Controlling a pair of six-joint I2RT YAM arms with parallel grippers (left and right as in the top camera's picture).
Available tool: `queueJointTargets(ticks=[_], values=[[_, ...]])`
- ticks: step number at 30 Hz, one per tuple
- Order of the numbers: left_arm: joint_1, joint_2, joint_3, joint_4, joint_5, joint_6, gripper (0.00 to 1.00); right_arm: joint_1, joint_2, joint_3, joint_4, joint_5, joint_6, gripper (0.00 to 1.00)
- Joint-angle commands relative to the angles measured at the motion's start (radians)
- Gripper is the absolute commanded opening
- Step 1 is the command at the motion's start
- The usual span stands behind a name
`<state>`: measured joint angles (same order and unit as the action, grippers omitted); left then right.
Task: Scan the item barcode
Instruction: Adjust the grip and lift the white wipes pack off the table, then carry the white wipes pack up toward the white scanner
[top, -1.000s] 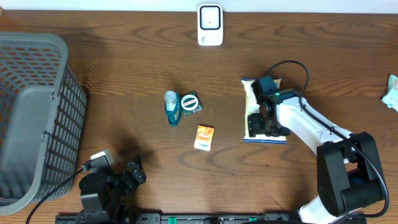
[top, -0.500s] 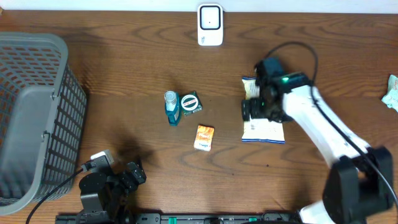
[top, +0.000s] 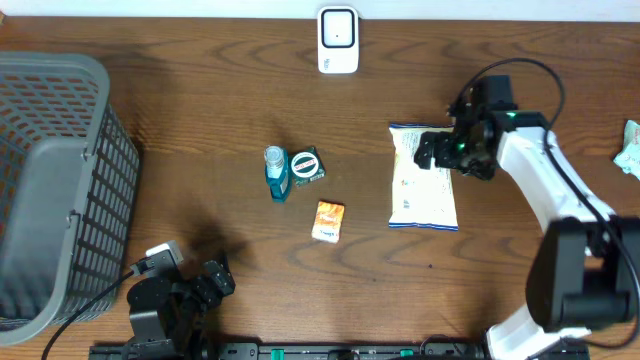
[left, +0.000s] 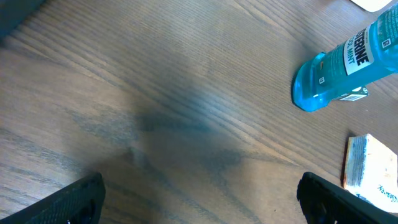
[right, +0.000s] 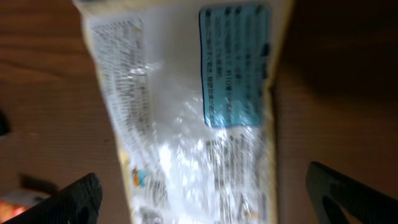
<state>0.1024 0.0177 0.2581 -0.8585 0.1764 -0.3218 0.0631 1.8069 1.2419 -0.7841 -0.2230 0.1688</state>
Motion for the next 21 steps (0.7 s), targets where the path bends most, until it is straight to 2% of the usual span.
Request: queueJointTargets(ticks=[1, 6, 8, 9, 10, 12, 14, 21], values=[[-0.004, -0.001, -0.010, -0.039, -0.009, 0.002, 0.98, 0.007, 0.063, -0.010, 0.012, -0.029, -0.044, 0.99], [-0.004, -0.001, -0.010, -0.039, -0.010, 0.002, 0.98, -0.004, 0.197, -0.010, 0.025, -0.027, -0.063, 0.98], [-0.004, -0.001, -0.010, -0.039, -0.009, 0.002, 0.98, -0.004, 0.250, -0.010, 0.025, -0.027, -0.068, 0.88], [-0.004, -0.001, -0.010, -0.039, -0.010, 0.002, 0.98, -0.004, 0.267, -0.010, 0.026, -0.027, -0.082, 0.74], [-0.004, -0.001, -0.010, -0.039, -0.009, 0.002, 0.98, -0.004, 0.289, -0.010, 0.029, -0.027, -0.098, 0.54], [-0.004, -0.001, -0.010, -0.039, -0.010, 0.002, 0.98, -0.004, 0.307, -0.009, 0.031, -0.028, -0.107, 0.21], [-0.004, -0.001, -0.010, -0.039, -0.010, 0.002, 0.98, -0.004, 0.306, -0.006, 0.035, -0.051, -0.107, 0.01], [-0.004, -0.001, -0.010, -0.039, -0.009, 0.002, 0.98, -0.005, 0.214, 0.081, -0.022, -0.201, -0.108, 0.01]])
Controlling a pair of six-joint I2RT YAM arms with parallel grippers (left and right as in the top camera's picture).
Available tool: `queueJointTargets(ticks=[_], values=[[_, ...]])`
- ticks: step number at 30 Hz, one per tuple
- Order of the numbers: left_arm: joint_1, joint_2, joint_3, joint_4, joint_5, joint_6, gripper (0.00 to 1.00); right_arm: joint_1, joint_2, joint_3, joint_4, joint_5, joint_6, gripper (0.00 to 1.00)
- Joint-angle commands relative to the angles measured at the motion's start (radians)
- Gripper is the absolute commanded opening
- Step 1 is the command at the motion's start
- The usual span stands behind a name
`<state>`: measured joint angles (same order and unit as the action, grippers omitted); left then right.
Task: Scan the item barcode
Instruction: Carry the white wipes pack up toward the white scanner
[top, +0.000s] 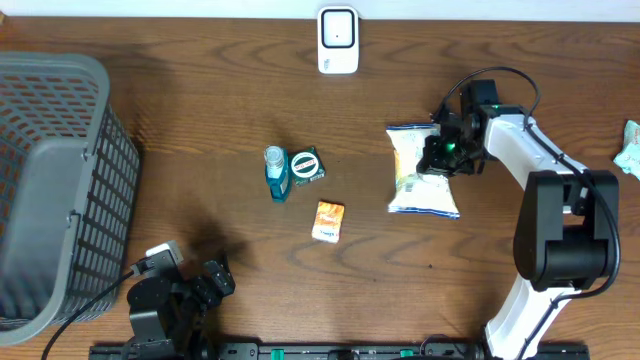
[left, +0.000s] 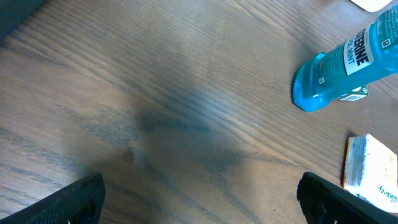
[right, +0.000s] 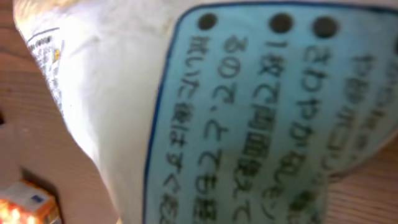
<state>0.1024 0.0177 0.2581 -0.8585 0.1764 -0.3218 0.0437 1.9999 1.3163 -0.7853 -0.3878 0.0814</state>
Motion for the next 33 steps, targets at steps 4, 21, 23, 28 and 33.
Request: queueJointTargets(ticks=[4, 21, 23, 28, 33], values=[[-0.004, -0.001, -0.010, -0.039, -0.009, 0.002, 0.98, 0.015, -0.130, 0.038, -0.039, -0.156, -0.072, 0.01], [-0.004, -0.001, -0.010, -0.039, -0.010, 0.002, 0.98, 0.047, -0.812, 0.020, -0.185, -0.221, -0.171, 0.01], [-0.004, -0.001, -0.010, -0.039, -0.009, 0.002, 0.98, 0.069, -0.867, 0.018, -0.185, -0.136, -0.119, 0.02], [-0.004, -0.001, -0.010, -0.039, -0.009, 0.002, 0.98, 0.129, -0.949, 0.017, -0.188, -0.096, -0.072, 0.02], [-0.004, -0.001, -0.010, -0.039, -0.009, 0.002, 0.98, 0.198, -0.993, 0.017, -0.185, -0.080, -0.064, 0.02]])
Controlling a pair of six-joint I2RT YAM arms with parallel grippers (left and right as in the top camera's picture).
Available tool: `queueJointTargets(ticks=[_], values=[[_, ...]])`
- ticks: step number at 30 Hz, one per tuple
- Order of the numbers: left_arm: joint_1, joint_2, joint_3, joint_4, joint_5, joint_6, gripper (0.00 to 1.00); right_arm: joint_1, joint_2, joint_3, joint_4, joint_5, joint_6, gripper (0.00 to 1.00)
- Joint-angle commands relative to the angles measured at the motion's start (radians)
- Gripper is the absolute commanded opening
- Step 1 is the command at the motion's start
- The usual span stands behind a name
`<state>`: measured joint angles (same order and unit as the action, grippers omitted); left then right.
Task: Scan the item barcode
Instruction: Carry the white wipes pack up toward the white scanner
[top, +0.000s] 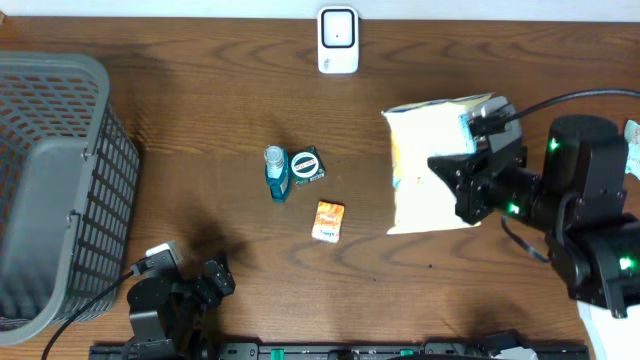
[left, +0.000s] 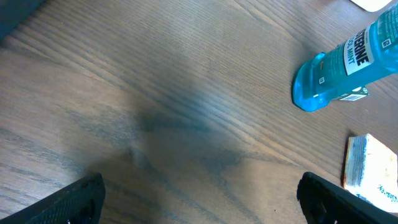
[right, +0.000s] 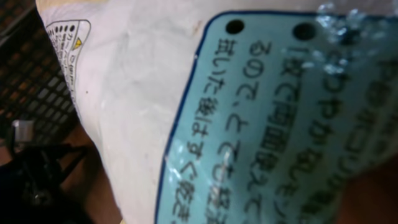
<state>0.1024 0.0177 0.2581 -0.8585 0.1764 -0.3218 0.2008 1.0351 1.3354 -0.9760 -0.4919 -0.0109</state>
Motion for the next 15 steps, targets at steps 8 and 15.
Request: queueJointTargets(ticks=[8, 15], values=[[-0.004, -0.001, -0.010, -0.039, -0.009, 0.002, 0.98, 0.179, -0.010, -0.024, 0.108, 0.439, 0.190, 0.02], [-0.004, -0.001, -0.010, -0.039, -0.009, 0.002, 0.98, 0.291, 0.183, -0.079, 0.381, 0.481, 0.110, 0.01]])
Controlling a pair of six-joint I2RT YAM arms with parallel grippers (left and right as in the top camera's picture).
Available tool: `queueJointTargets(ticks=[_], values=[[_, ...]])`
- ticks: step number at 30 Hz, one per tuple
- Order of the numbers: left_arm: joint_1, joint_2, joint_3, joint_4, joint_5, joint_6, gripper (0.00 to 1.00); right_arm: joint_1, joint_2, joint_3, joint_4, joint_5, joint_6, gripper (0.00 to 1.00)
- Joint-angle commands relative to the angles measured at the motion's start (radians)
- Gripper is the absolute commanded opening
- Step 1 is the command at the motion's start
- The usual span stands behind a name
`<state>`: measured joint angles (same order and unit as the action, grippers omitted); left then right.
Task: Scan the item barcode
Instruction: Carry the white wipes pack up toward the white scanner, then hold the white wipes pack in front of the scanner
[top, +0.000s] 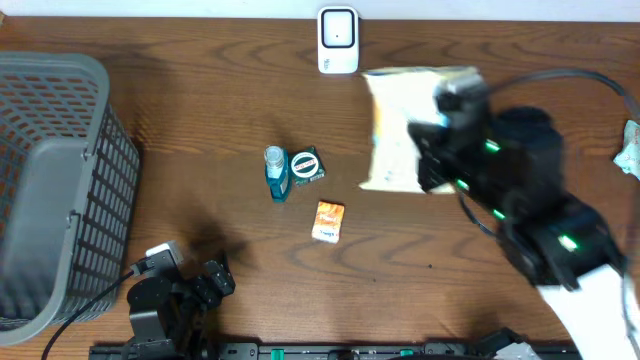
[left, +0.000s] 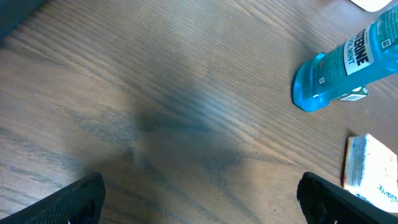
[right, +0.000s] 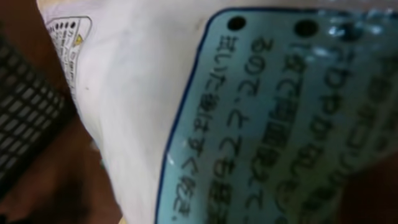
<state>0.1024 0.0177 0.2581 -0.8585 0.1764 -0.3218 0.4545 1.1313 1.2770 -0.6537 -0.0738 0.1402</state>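
My right gripper is shut on a pale yellow and white snack bag and holds it in the air, just right of and in front of the white scanner at the table's far edge. In the right wrist view the bag fills the frame with its back side, white with a blue text panel; the fingers are hidden behind it. No barcode shows. My left gripper rests open over bare wood at the near left.
A grey basket stands at the left edge. A blue mouthwash bottle, a green round-labelled pack and an orange packet lie mid-table. A teal wrapper lies at the right edge.
The right arm has carried the lifted bag to the left and towards the far edge, from the right-middle of the table to beside the scanner. The left arm has not moved.
The bag lay flat at the right with my right gripper open over its upper edge. Then the gripper was down on the bag, which had bunched up. Then the bag was held clear of the table, and now it hangs near the scanner.
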Motion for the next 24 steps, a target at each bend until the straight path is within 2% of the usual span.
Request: queueJointTargets(ticks=[1, 6, 11, 16, 24], values=[[-0.004, -0.001, -0.010, -0.039, -0.009, 0.002, 0.98, 0.045, 0.125, -0.021, 0.093, 0.053, -0.086, 0.01], [-0.004, -0.001, -0.010, -0.039, -0.009, 0.002, 0.98, 0.078, 0.263, -0.021, 0.249, 0.031, -0.256, 0.02], [-0.004, -0.001, -0.010, -0.039, -0.009, 0.002, 0.98, 0.108, 0.354, -0.021, 0.463, 0.247, -0.359, 0.01], [-0.004, -0.001, -0.010, -0.039, -0.010, 0.002, 0.98, 0.137, 0.463, -0.021, 0.718, 0.435, -0.542, 0.01], [-0.004, -0.001, -0.010, -0.039, -0.009, 0.002, 0.98, 0.135, 0.734, 0.004, 1.371, 0.644, -0.979, 0.01]])
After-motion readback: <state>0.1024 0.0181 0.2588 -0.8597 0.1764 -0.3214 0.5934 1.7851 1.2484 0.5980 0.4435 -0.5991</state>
